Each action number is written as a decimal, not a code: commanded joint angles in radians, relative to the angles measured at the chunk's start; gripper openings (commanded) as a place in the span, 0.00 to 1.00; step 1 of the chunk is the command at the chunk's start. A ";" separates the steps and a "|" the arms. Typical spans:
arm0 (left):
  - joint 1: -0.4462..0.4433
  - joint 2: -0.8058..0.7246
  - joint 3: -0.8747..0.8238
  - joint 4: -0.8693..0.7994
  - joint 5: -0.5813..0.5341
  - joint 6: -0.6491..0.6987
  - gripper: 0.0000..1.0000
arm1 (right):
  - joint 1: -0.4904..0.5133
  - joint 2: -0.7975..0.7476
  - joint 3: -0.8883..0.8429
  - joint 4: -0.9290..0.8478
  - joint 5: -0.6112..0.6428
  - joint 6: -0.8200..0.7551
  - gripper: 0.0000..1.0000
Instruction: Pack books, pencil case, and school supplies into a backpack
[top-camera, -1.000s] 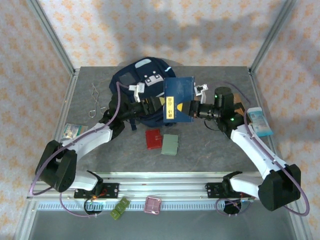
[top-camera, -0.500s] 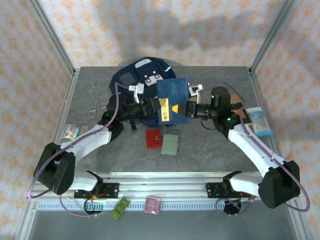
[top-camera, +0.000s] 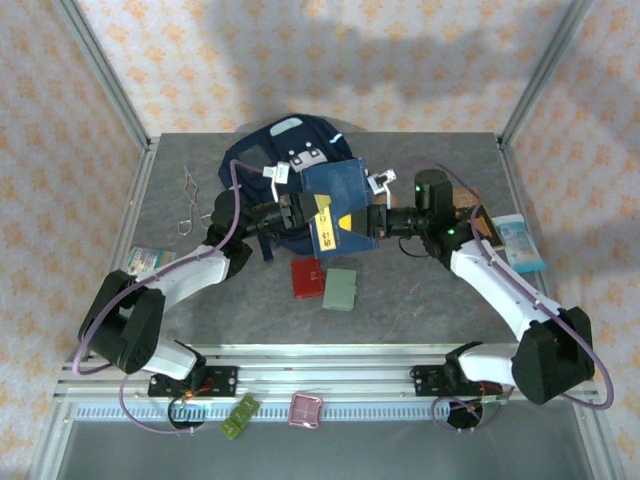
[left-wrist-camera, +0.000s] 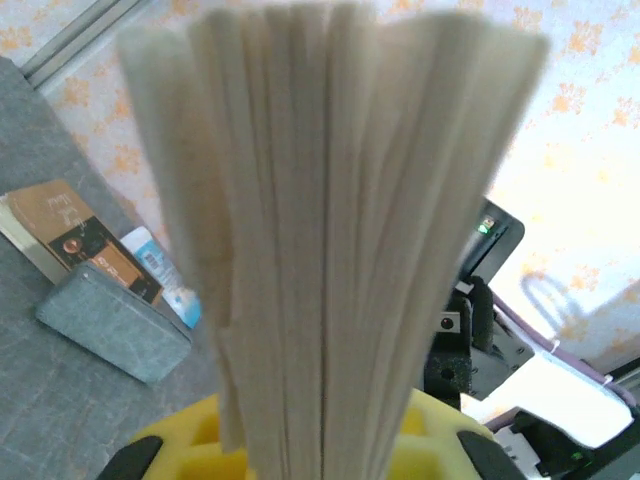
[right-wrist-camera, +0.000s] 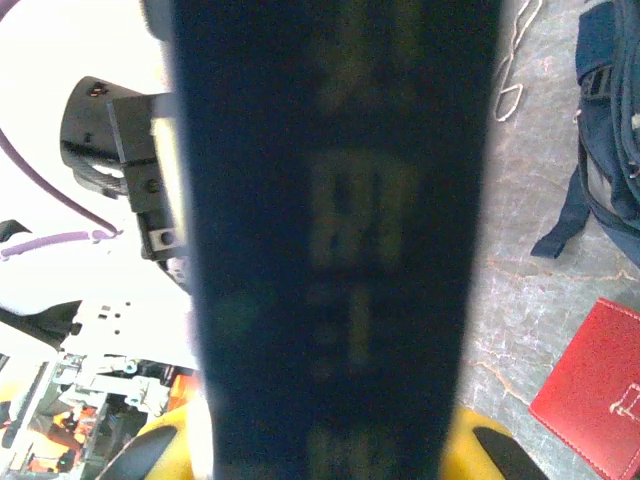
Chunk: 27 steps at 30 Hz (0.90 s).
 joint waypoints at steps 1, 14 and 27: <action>-0.001 0.011 -0.013 0.190 0.019 -0.090 0.00 | 0.003 -0.011 0.036 0.021 -0.008 0.003 0.22; 0.010 0.072 -0.116 0.512 -0.360 -0.325 0.00 | 0.021 -0.164 -0.193 0.542 0.167 0.374 0.52; -0.094 0.091 -0.106 0.553 -0.506 -0.331 0.00 | 0.078 -0.099 -0.197 0.589 0.371 0.448 0.34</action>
